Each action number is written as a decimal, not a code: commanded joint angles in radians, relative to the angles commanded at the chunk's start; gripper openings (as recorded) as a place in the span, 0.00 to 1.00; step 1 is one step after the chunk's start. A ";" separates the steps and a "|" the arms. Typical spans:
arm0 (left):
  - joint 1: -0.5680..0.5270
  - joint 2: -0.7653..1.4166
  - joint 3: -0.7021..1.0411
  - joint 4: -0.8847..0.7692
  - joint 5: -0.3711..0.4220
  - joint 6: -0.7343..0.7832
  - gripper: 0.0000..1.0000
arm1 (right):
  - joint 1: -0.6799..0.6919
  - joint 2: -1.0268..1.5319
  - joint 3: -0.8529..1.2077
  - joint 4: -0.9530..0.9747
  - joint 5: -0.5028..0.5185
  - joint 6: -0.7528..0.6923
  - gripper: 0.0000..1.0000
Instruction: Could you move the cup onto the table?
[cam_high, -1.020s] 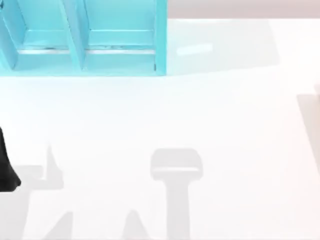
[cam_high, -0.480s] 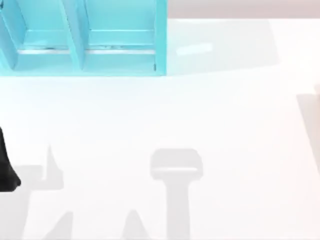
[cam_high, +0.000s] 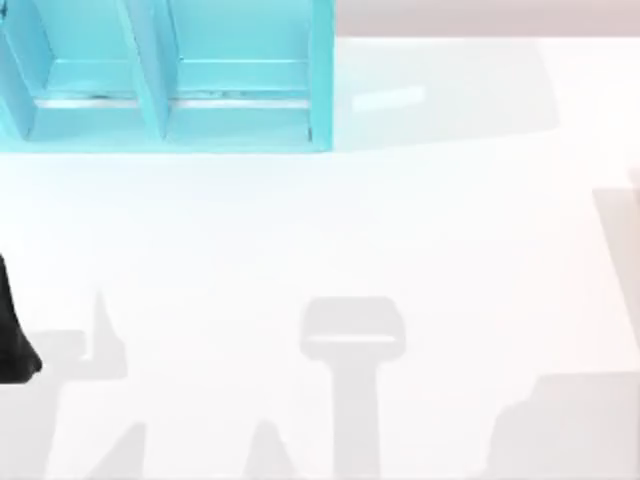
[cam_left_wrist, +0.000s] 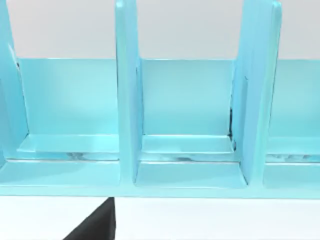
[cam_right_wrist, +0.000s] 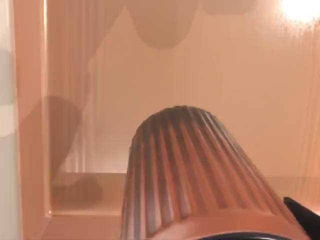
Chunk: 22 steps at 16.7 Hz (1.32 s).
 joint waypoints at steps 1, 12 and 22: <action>0.000 0.000 0.000 0.000 0.000 0.000 1.00 | 0.033 -0.016 0.007 -0.049 0.001 0.047 0.00; 0.000 0.000 0.000 0.000 0.000 0.000 1.00 | 0.142 -0.031 -0.026 -0.199 0.008 0.207 0.00; 0.000 0.000 0.000 0.000 0.000 0.000 1.00 | 0.737 0.105 0.120 -0.240 0.006 0.806 0.00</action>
